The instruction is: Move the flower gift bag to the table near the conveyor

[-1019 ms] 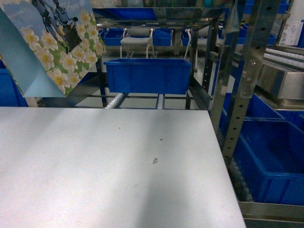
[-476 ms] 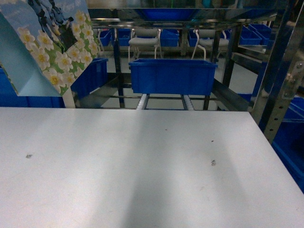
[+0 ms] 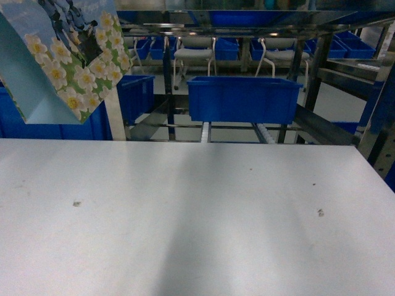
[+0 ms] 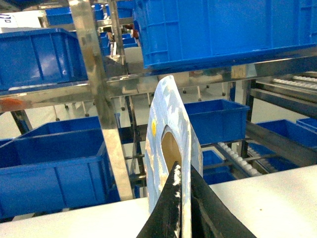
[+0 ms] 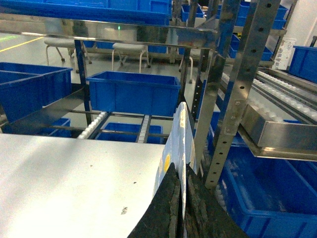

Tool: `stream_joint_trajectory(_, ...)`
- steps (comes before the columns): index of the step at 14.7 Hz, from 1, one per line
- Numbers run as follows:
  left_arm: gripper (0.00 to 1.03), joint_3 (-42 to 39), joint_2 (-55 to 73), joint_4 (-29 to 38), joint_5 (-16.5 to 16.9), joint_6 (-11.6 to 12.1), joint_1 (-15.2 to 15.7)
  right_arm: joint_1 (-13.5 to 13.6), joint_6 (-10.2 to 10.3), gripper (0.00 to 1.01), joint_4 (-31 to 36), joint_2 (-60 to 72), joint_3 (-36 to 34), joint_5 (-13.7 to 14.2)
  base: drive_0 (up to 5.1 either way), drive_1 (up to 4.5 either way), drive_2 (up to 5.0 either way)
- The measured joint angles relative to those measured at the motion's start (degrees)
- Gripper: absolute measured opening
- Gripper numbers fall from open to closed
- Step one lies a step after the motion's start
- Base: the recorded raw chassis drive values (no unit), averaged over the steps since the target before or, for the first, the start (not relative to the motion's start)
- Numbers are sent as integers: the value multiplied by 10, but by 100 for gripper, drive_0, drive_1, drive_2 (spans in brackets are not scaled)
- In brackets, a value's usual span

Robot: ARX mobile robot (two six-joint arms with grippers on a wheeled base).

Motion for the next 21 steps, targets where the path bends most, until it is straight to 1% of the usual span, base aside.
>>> stream_joint_trajectory(1,2,0,0,-2,0,0,0,0,0,3,-2,0,0,0,-502,243,243)
stream_joint_trajectory(3,2,0,0,-1,0,0,0,0,0,3,-2,1,0,0,0,0,0)
stream_joint_trajectory(4,2,0,0,-2,-5,0,6,0,0,3,0,0,0,-4,0,0,0)
stream_joint_trajectory(7,2,0,-1,0,2,0,0,0,0,3,-1,0,0,-2,0,0,0)
stream_joint_trajectory(8,2,0,-1,-1,2,0,0,0,0,3,-2,0,0,-1,-254,498,-251)
stream_joint_trajectory(14,2,0,-1,-1,2,0,0,0,0,3,-1,0,0,-1,-417,442,-35)
stream_joint_trajectory(16,2,0,0,-3,-1,0,4,0,0,3,-1,0,0,-5,0,0,0)
stream_joint_trajectory(18,2,0,0,-2,-4,2,2,0,0,3,-3,1,0,-2,-516,213,213)
stream_joint_trajectory(19,2,0,-1,2,5,2,-5,-1,0,3,-1,0,0,2,-497,149,321)
stream_joint_trajectory(21,2,0,0,-1,3,2,0,0,0,3,-1,0,0,2,-462,228,316)
